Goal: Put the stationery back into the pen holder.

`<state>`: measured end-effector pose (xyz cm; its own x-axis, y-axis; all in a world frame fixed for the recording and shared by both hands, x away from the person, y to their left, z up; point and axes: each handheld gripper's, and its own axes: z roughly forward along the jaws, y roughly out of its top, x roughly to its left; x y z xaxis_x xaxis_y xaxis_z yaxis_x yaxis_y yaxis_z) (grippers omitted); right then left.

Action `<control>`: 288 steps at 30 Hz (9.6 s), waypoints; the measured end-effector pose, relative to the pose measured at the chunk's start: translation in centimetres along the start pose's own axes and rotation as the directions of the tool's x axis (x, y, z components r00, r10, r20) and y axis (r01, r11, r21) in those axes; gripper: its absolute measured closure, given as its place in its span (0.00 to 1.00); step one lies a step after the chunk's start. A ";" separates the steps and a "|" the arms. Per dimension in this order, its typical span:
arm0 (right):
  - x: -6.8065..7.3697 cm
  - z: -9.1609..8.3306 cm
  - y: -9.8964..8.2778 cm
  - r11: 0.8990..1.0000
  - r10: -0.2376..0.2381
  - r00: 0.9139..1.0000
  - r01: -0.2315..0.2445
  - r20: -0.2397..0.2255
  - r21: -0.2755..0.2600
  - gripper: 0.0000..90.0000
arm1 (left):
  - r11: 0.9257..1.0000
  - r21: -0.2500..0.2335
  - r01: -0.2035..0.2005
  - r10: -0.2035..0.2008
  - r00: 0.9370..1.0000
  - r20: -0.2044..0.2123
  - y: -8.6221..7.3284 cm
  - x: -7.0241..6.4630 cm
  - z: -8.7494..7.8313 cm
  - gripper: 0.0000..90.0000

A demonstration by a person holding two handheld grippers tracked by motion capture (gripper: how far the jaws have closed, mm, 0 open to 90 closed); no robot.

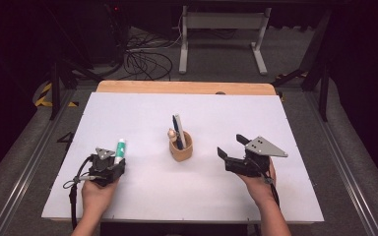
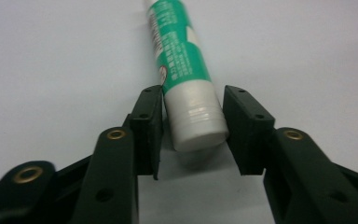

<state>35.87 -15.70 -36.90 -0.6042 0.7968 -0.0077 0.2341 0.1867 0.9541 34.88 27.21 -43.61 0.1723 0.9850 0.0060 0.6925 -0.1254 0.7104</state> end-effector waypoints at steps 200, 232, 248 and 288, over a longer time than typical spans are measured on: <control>6.2 3.2 -1.7 0.932 -0.358 0.932 0.360 -0.050 0.032 0.74 | 0.884 -0.403 -0.237 0.411 0.805 0.429 4.4 -5.0 -3.2 0.28; 7.2 5.5 0.9 0.975 -0.218 0.973 0.214 -0.078 -0.064 0.74 | 0.878 -0.434 -0.201 0.394 0.820 0.416 4.1 -1.9 -3.7 0.26; 6.5 8.5 1.2 0.992 -0.056 0.985 0.037 -0.162 -0.118 0.73 | 0.881 -0.428 -0.201 0.386 0.829 0.404 3.9 -1.1 -3.6 0.26; 6.2 12.3 -1.0 0.999 -0.009 0.991 0.004 -0.137 -0.033 0.73 | 0.884 -0.423 -0.201 0.381 0.834 0.399 3.7 -0.8 -3.8 0.26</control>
<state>41.24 -3.91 -41.59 -0.7050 0.7088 0.0253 0.2062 0.1707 0.9635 34.66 26.41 -38.35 0.6867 0.7269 -0.0054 0.2813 -0.2589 0.9240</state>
